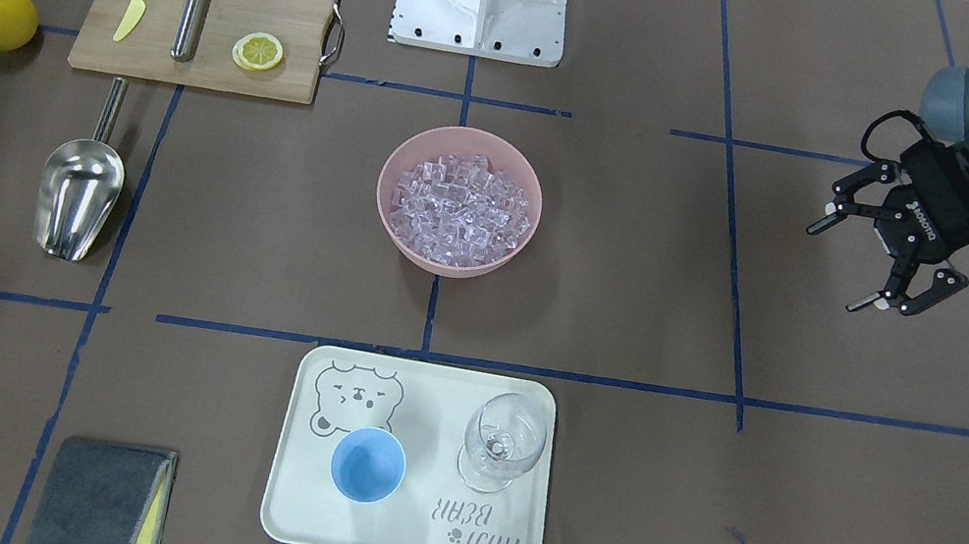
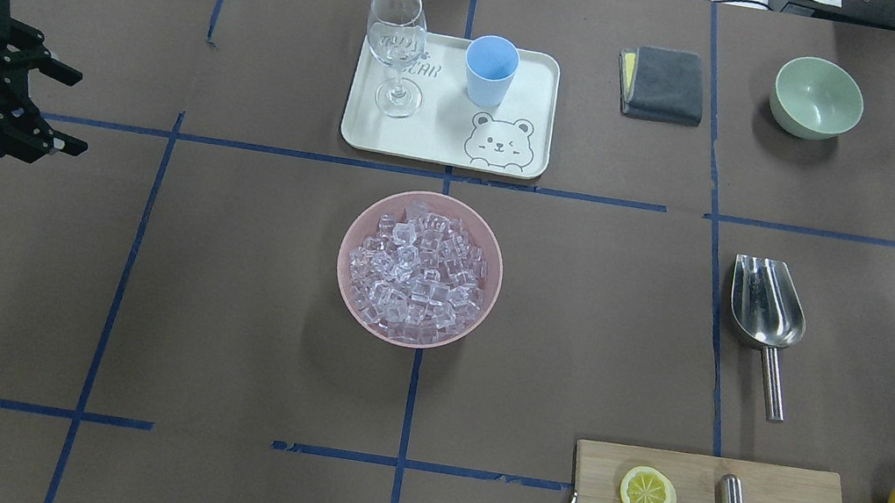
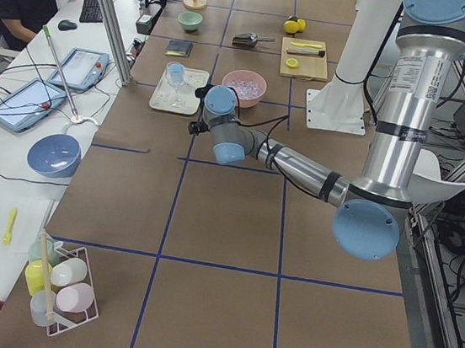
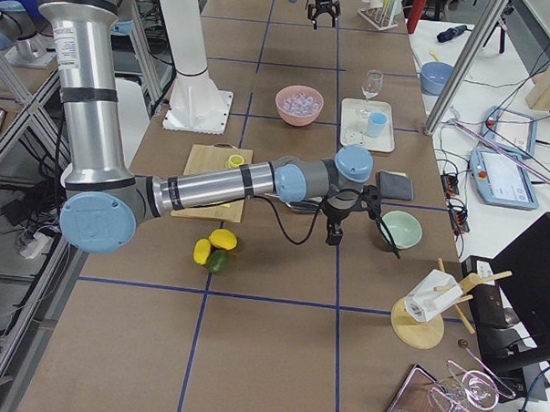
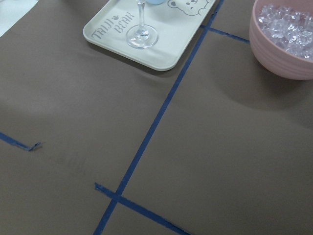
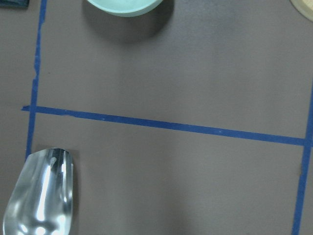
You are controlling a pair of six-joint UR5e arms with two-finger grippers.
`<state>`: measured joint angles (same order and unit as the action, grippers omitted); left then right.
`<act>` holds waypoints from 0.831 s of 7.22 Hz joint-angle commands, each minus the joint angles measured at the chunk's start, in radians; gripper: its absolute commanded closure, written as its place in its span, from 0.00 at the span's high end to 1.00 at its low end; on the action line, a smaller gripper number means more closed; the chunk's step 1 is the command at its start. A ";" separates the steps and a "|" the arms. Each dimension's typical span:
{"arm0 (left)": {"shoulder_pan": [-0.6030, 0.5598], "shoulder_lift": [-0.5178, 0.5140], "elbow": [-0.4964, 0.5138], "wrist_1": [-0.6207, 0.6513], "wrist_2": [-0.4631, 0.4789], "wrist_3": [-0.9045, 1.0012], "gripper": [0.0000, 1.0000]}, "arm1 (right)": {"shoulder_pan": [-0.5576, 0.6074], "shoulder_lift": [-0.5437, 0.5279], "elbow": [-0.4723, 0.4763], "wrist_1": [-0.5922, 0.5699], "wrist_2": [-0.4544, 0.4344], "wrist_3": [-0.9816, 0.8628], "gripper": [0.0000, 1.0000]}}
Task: Put ice in cup with scoop
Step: 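Move the left gripper toward the pink bowl while the right reaches for the scoop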
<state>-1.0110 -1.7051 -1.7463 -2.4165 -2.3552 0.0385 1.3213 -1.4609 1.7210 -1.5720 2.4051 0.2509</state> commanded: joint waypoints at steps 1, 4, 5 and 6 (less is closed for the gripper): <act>0.104 -0.118 0.045 0.000 0.078 0.004 1.00 | -0.100 0.002 0.093 0.018 -0.017 0.246 1.00; 0.230 -0.182 0.054 -0.003 0.281 -0.021 1.00 | -0.307 0.004 0.231 0.096 -0.086 0.701 1.00; 0.253 -0.198 0.054 -0.006 0.281 -0.049 1.00 | -0.336 -0.013 0.236 0.098 -0.098 0.753 1.00; 0.264 -0.214 0.054 -0.003 0.283 -0.051 1.00 | -0.374 -0.059 0.235 0.186 -0.107 0.837 1.00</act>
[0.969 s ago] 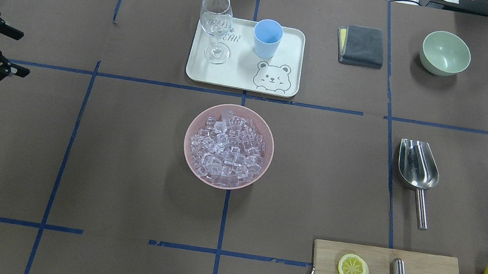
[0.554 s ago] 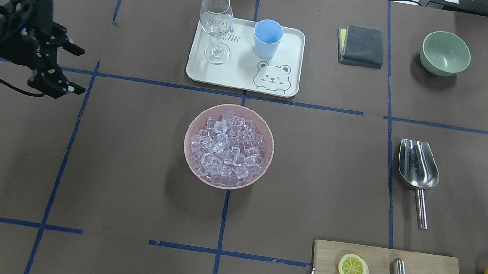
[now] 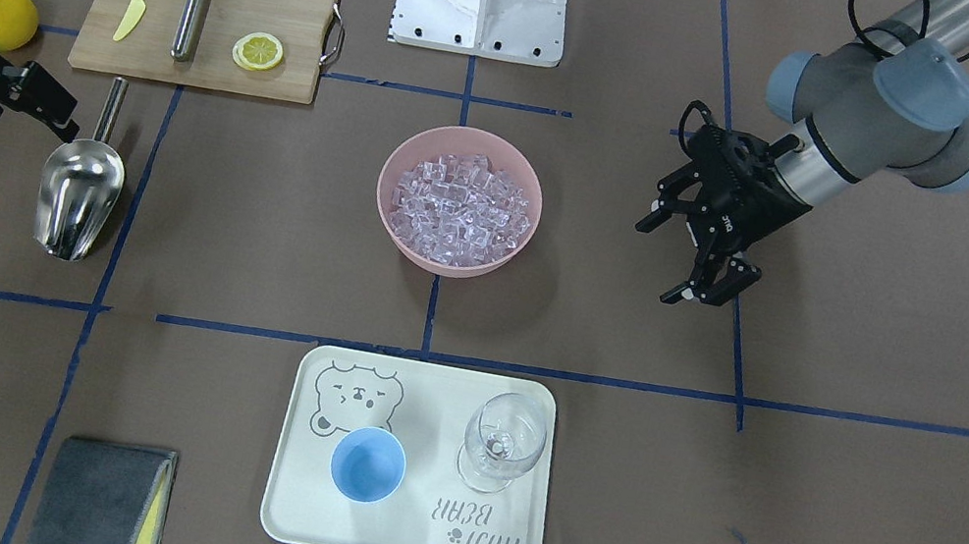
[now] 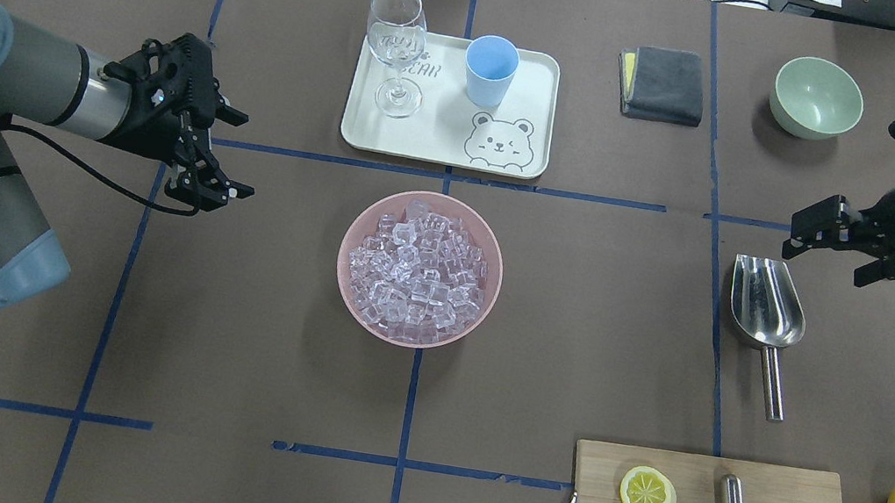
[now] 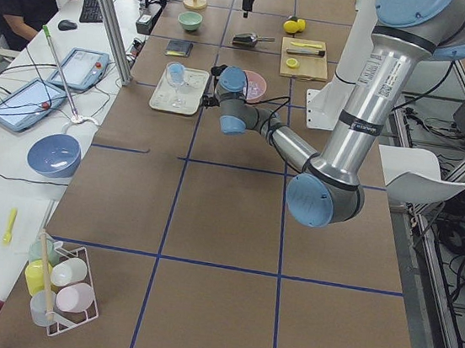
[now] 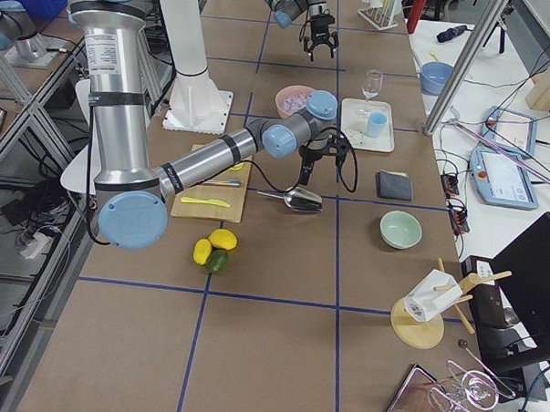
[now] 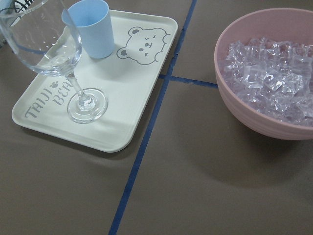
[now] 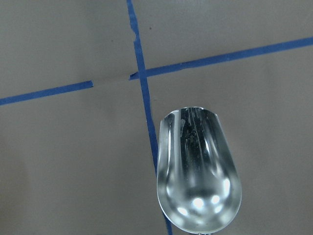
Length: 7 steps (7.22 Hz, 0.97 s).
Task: Put ice in cup with scoop
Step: 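Move the left gripper toward the pink bowl while the right reaches for the scoop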
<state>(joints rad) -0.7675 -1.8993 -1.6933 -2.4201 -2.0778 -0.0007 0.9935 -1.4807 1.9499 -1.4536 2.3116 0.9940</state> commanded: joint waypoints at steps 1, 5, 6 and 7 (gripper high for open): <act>0.031 -0.023 0.004 0.003 0.007 -0.010 1.00 | -0.120 -0.094 0.001 0.158 -0.084 0.171 1.00; 0.043 -0.026 0.007 0.001 0.007 -0.009 1.00 | -0.258 -0.112 -0.009 0.162 -0.182 0.236 1.00; 0.043 -0.026 0.006 0.001 0.007 -0.009 1.00 | -0.260 -0.115 -0.022 0.162 -0.182 0.227 1.00; 0.043 -0.027 0.004 0.001 0.007 -0.009 1.00 | -0.260 -0.119 -0.038 0.167 -0.181 0.213 0.99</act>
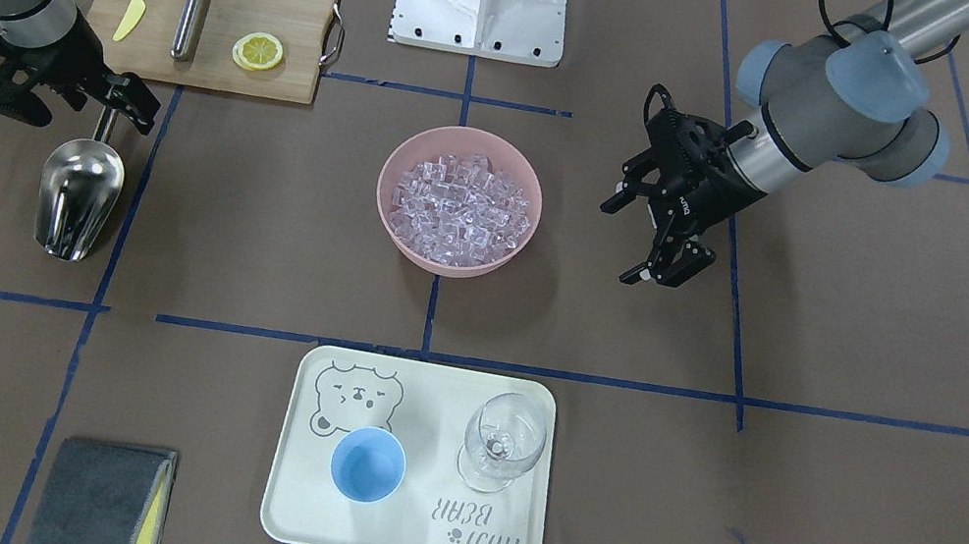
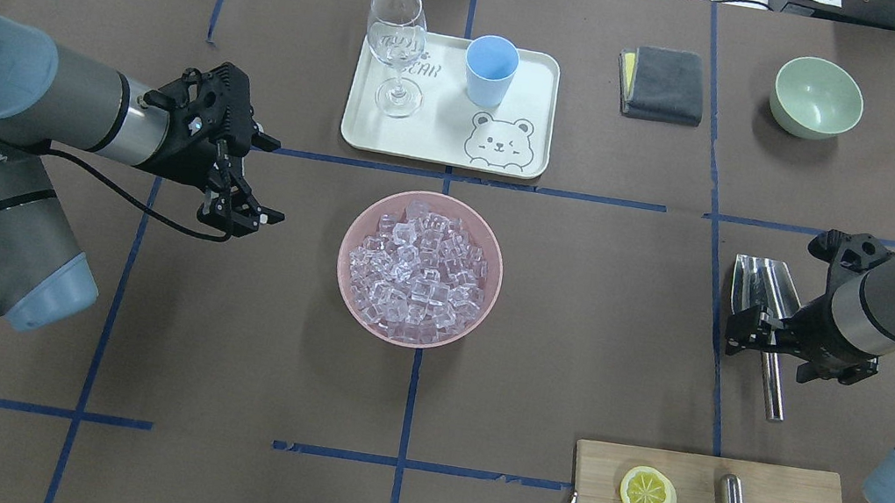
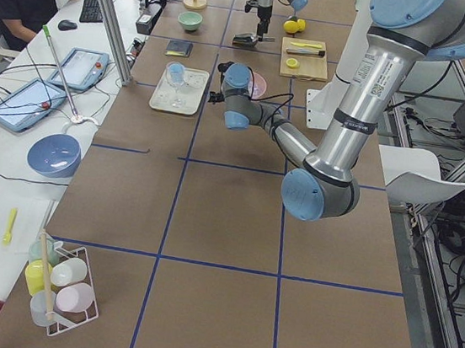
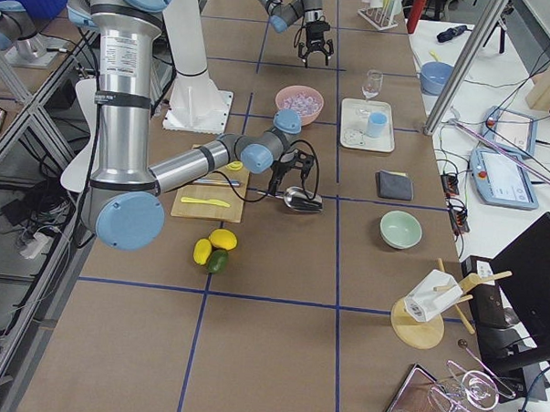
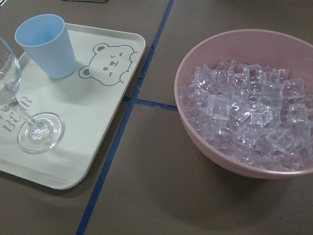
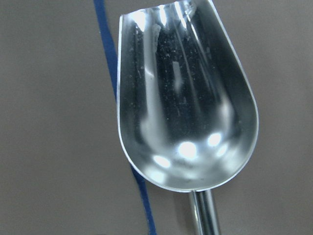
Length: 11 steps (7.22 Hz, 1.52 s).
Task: Put ice in cup with scoop
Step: 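Move the left gripper toward the pink bowl while the right reaches for the scoop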
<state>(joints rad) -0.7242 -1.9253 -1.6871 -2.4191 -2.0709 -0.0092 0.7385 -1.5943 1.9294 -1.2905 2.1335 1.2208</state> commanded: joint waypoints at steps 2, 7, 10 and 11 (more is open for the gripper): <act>0.000 -0.003 -0.006 0.000 0.000 0.000 1.00 | -0.005 -0.013 -0.030 0.005 0.002 -0.075 0.97; -0.001 -0.012 -0.013 0.000 0.000 -0.003 1.00 | -0.008 -0.010 -0.046 0.005 0.013 -0.093 0.54; -0.001 -0.014 -0.013 0.000 0.000 -0.003 1.00 | -0.008 -0.010 -0.041 0.005 0.022 -0.093 0.00; -0.001 -0.015 -0.013 0.000 0.000 -0.002 1.00 | -0.007 -0.012 -0.040 0.005 0.022 -0.093 0.00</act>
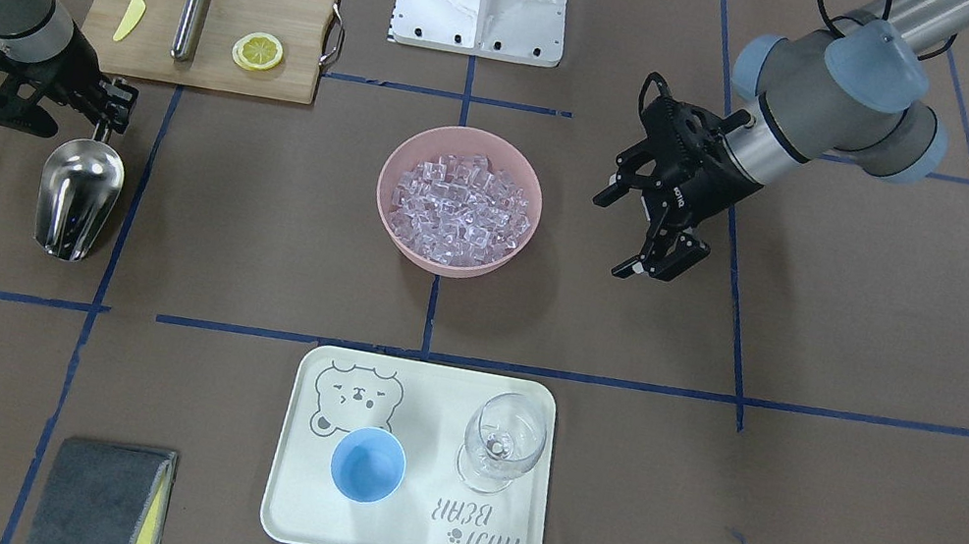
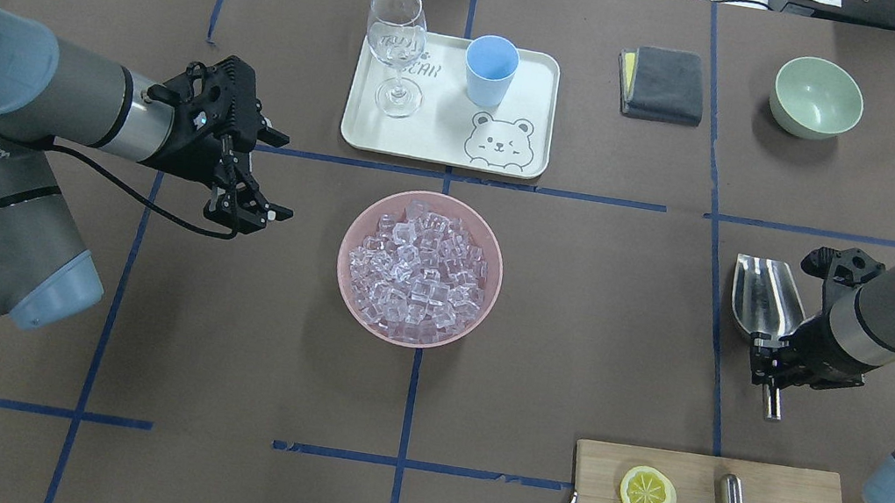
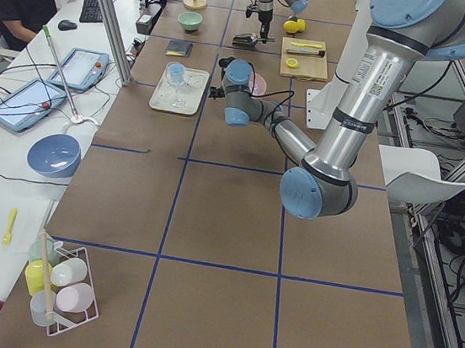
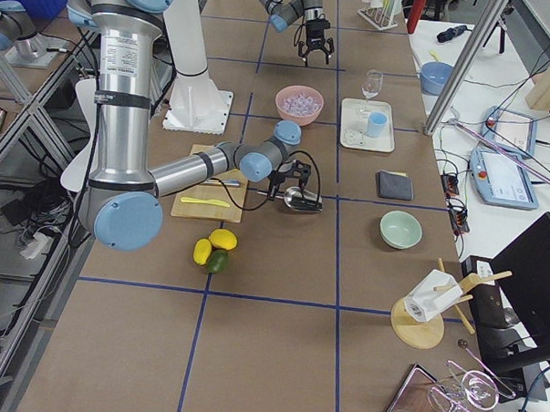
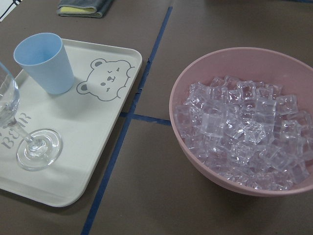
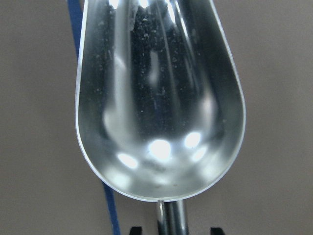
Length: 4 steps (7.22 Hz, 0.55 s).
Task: Put ice in cup with scoop
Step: 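Grasp the metal scoop handle with the right gripper and lift it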
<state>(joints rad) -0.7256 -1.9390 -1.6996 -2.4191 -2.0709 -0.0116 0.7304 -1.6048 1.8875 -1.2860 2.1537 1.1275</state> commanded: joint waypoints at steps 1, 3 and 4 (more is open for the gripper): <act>0.000 -0.003 0.000 0.000 0.000 -0.001 1.00 | 0.004 -0.003 0.021 0.000 0.001 0.001 0.00; 0.000 -0.003 -0.003 0.000 0.000 -0.001 1.00 | 0.023 -0.006 0.100 -0.004 -0.011 0.006 0.00; 0.000 -0.003 -0.008 -0.001 0.000 -0.001 1.00 | 0.062 0.009 0.134 -0.006 -0.018 0.002 0.00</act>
<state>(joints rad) -0.7256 -1.9419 -1.7033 -2.4194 -2.0709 -0.0122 0.7561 -1.6064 1.9752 -1.2892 2.1433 1.1320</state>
